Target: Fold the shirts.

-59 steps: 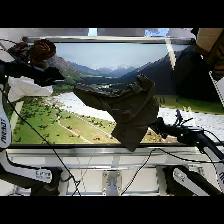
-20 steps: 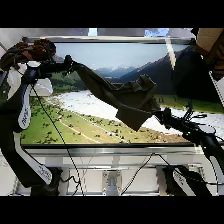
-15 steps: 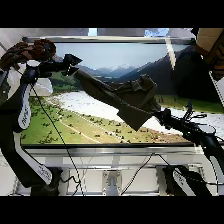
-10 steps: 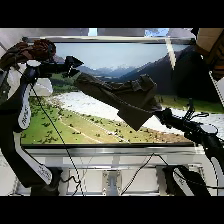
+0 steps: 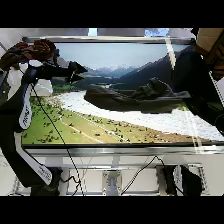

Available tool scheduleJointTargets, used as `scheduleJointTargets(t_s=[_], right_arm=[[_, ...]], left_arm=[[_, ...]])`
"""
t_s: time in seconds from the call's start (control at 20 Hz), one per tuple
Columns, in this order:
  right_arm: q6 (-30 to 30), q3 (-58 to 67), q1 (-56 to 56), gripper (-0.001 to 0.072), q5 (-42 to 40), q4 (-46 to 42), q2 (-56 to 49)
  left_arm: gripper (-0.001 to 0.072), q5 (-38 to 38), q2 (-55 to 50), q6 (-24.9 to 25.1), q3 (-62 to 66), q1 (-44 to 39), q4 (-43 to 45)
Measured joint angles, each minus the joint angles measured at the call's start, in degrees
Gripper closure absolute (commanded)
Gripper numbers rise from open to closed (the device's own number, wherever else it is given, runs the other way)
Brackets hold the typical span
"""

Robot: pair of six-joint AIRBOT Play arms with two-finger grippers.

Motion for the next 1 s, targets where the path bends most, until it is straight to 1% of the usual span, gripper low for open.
scheduleJointTargets(t_s=[0.1,0.2,0.3,0.4,0.5,0.6,0.85,1.0], right_arm=[[1.11,2.16,-3.56,0.0692,3.48,-4.28,0.83],[1.4,3.26,-4.76,0.0691,6.25,-6.84,0.74],[1.55,3.82,-4.59,0.0691,9.05,-8.35,0.13],[1.6,4.13,-3.91,0.0691,10.73,-9.01,-0.22],[1.62,4.28,-3.5,0.0691,11.91,-9.62,-0.42],[1.64,4.39,-3.23,0.0691,12.46,-9.66,-0.52],[1.6,4.46,-3.06,0.0691,12.63,-9.53,-0.57],[1.55,4.46,-3.02,0.0691,12.57,-9.53,-0.57]], left_arm=[[0.0019,-3.21,0.0,-0.85,0.0,-2.1,2.23],[0.002,-6.97,0.0,-1.81,-0.2,-5.38,5.31],[0.002,-11.08,0.0,-1.86,-0.52,-9.01,7.41],[0.002,-13.35,0.0,-1.29,-0.72,-12.39,7.76],[0.0031,-12.59,0.0,-0.74,-0.83,-15.63,7.85],[0.0118,-9.27,-0.04,-0.74,-0.85,-18.23,7.93],[0.0113,-4.87,-1.77,-1.99,-0.87,-21.64,9.16],[0.0112,-3.26,-3.23,-5.6,-0.9,-22.23,15.78]])
